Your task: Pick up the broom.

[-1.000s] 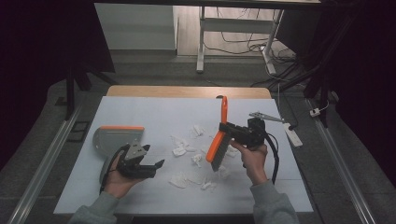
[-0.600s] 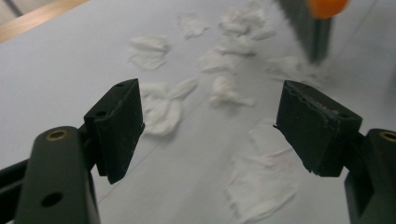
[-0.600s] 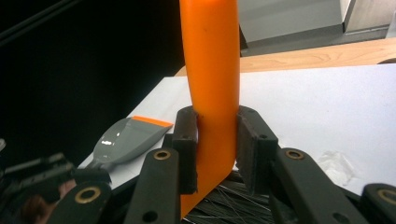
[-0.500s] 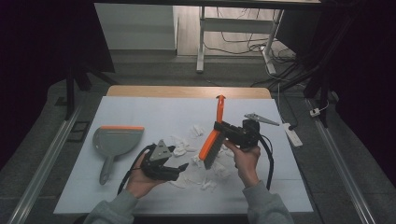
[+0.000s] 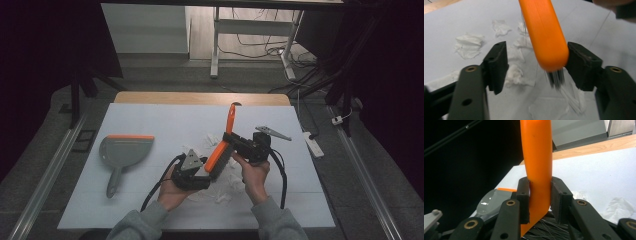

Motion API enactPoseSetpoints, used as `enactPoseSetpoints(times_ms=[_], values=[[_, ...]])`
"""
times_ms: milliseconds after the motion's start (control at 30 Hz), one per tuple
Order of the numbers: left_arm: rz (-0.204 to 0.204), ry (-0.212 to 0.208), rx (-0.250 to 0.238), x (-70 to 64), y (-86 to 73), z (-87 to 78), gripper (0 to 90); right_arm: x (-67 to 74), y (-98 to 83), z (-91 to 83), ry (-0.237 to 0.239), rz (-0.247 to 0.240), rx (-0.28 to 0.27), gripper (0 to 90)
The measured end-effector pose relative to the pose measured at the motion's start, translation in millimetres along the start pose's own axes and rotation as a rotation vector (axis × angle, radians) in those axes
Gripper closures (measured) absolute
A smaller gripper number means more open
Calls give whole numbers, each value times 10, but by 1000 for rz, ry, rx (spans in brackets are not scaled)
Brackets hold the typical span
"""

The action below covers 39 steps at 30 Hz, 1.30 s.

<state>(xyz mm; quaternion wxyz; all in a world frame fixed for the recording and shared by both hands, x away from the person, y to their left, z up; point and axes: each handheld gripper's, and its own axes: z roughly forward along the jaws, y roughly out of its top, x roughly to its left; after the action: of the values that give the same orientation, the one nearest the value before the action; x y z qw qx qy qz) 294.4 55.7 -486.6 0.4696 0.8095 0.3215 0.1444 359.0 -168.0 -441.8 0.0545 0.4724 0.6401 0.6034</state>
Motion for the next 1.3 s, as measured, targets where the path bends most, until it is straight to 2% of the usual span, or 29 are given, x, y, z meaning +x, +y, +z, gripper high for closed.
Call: enactPoseSetpoints(times_ms=[67, 100, 200, 300, 333, 400, 567, 733, 933, 1033, 1067, 1100, 1133, 1167, 1200, 1233, 1300], values=[[-9, -6, -9, 12, -1, 24, 472, 11, -16, 5, 6, 14, -3, 707], [-18, -17, -14, 23, -1, 44, 545, 23, -33, 14, 9, 16, -7, 707], [-25, -17, -18, 38, -2, 60, 670, 43, -49, 21, 5, 16, -8, 706], [-62, -28, -9, 93, -7, 73, 704, 71, -79, 36, 9, 18, -7, 705], [-84, -32, -3, 133, -14, 70, 749, 79, -85, 38, 7, 11, -12, 705], [-97, -30, 3, 178, -21, 54, 763, 88, -88, 36, 12, 8, -9, 705], [-74, -18, 11, 199, -16, 0, 776, 123, -89, 41, 29, -8, -6, 703], [-47, -20, 32, 237, 9, -62, 782, 152, -61, 39, 38, -49, 9, 679], [-7, -5, 70, 339, 31, -209, 785, 185, -27, 11, 36, -173, 52, 579], [1, 0, 85, 375, 31, -252, 785, 171, 21, -42, 48, -215, 65, 517], [8, 1, 97, 391, 33, -271, 785, 171, 21, -42, 48, -215, 65, 517], [19, 5, 109, 404, 35, -291, 785, 170, 55, -78, 52, -258, 82, 477], [27, 5, 122, 416, 38, -310, 785, 170, 55, -78, 52, -258, 82, 477], [34, 1, 134, 431, 43, -332, 785, 191, 87, -117, 53, -320, 116, 441], [39, 1, 141, 439, 47, -345, 785, 199, 98, -129, 54, -346, 128, 430], [42, 0, 149, 448, 52, -360, 785, 199, 98, -129, 54, -346, 128, 430], [50, -6, 164, 465, 60, -381, 785, 223, 121, -154, 66, -403, 173, 415]])
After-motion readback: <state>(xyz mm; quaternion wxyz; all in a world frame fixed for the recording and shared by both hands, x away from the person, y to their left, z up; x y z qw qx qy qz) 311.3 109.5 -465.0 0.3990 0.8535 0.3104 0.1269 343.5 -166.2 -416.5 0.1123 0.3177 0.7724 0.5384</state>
